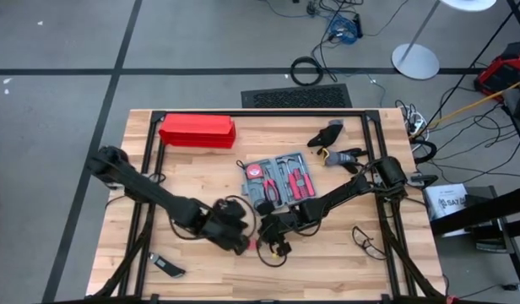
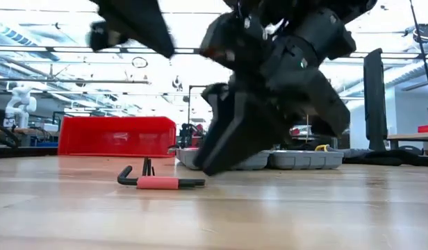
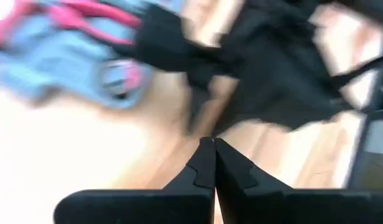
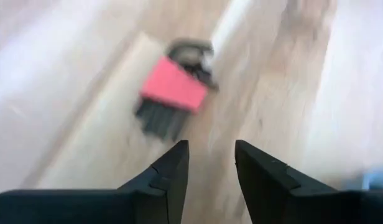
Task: Prefit tool cases
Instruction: Put the orange hex key set into the gray pre-fit tool case
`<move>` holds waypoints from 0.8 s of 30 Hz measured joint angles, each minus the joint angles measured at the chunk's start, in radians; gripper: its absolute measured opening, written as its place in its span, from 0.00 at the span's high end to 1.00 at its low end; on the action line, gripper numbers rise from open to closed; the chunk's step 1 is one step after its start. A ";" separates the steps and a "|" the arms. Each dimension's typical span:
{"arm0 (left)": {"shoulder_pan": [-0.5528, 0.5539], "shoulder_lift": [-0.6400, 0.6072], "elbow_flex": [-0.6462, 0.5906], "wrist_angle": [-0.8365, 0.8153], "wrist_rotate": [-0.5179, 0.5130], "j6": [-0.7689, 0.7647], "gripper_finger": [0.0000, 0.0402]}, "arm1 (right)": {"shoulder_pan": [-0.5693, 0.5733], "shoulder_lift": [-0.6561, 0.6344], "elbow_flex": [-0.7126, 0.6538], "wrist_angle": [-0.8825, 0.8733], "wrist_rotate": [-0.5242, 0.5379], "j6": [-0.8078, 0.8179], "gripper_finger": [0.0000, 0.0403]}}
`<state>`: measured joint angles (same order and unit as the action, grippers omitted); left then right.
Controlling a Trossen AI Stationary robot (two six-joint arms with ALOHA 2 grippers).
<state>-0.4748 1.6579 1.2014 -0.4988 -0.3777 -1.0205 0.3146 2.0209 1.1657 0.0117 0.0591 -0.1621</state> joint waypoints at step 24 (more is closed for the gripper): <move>-0.109 -0.114 -0.007 -0.385 -0.143 -0.205 0.99 | -0.023 0.076 0.001 0.324 -0.170 0.034 0.68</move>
<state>-0.5839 1.5443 1.1946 -0.8843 -0.5210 -1.2252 0.2919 2.0974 1.1664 0.3360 -0.1105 -0.1282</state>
